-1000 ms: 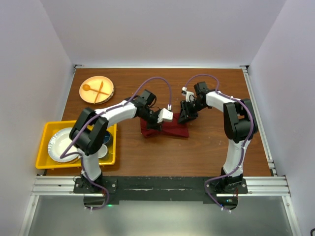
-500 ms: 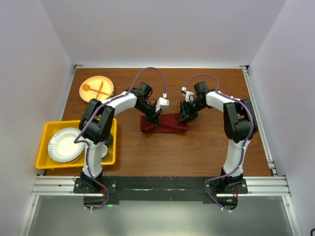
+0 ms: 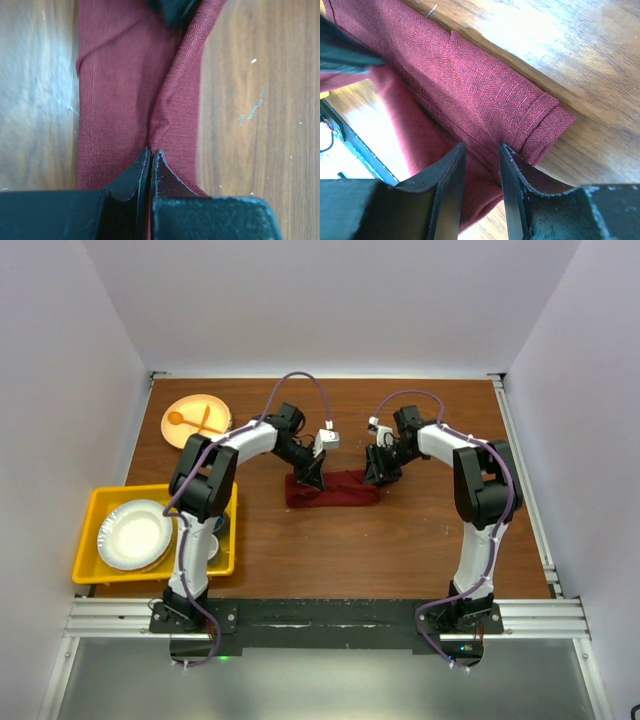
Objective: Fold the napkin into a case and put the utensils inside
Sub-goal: Fold the 2/3-rectangle-folded napkin at the center of the board.
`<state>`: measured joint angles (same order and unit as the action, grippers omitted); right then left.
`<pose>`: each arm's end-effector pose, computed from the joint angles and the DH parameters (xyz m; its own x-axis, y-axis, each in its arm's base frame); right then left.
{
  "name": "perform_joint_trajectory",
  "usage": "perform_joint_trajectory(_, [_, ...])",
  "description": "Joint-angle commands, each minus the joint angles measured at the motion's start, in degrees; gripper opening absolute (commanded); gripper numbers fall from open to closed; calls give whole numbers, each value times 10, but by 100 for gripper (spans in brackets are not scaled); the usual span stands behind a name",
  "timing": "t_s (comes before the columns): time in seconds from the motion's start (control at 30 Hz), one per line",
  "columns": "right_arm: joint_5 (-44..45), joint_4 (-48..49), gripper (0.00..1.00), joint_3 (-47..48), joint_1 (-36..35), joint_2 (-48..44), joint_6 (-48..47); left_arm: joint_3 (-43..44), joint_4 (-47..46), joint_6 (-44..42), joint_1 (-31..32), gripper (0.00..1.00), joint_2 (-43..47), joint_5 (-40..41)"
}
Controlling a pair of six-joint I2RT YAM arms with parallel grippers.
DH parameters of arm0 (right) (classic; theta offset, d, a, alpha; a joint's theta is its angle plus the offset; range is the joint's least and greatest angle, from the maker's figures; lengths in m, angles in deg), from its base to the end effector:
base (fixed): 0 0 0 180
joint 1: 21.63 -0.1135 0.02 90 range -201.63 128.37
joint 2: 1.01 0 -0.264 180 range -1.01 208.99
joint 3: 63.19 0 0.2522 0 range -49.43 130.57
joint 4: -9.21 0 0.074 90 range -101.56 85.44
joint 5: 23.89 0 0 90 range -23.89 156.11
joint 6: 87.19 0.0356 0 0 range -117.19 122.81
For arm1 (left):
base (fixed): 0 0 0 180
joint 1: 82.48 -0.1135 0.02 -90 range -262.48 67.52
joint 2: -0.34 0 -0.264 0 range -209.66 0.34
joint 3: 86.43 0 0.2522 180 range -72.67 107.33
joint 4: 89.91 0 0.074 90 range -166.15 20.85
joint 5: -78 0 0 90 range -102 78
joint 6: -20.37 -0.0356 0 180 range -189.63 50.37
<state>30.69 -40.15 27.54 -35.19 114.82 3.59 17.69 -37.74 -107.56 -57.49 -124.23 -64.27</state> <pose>0.3753 0.1117 0.1449 -0.9412 -0.2156 -0.2603 -0.3292 0.7588 0.5620 0.3821 -0.2092 0.1514 -0.3917 0.5976 -0.6996 0.9045 0.1109 -0.4117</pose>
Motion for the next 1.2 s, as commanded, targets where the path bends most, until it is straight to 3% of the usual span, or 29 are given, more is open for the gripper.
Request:
perform_joint_trajectory(0.0, [86, -11, 38, 0, -1, 32, -32, 19, 0, 30, -17, 0, -37, -3])
perform_joint_trajectory(0.37, [55, -53, 43, 70, -1, -17, -14, 26, 28, 8, -22, 0, -63, 1])
perform_joint_trajectory(0.63, [-10, -57, 63, 115, 4, -43, -37, 26, 41, -9, -22, 0, -68, 3])
perform_joint_trajectory(0.8, [-41, -54, 68, 118, -4, -39, -110, 27, 42, -10, -22, 0, -73, -1])
perform_joint_trajectory(1.17, [-64, -65, 68, 103, -50, -39, -318, 37, 52, -9, -28, 0, -83, -11])
